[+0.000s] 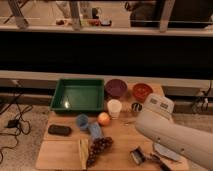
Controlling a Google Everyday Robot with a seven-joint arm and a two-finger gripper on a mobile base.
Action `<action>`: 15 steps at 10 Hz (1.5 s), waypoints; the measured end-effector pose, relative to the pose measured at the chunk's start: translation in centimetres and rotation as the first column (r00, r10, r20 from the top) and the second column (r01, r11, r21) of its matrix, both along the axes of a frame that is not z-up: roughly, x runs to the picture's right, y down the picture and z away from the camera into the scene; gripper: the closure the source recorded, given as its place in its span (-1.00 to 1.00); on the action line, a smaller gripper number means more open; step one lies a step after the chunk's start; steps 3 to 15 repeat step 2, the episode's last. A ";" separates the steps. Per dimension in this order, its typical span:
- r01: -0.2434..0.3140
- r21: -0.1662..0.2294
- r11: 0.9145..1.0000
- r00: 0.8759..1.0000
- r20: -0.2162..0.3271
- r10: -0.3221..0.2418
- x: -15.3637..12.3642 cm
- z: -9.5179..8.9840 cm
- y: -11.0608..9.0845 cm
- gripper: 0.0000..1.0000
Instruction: Wipe purple bowl with brush
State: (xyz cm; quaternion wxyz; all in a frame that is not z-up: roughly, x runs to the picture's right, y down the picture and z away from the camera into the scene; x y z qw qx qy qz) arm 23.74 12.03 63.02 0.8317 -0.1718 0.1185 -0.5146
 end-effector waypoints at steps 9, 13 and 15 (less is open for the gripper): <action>-0.004 0.000 1.000 1.000 -0.002 0.004 0.1 -0.4 0.5 -0.38; -0.004 0.000 1.000 1.000 -0.002 0.004 0.1 -0.4 0.5 -0.38; -0.004 0.000 1.000 1.000 -0.002 0.004 0.1 -0.4 0.5 -0.38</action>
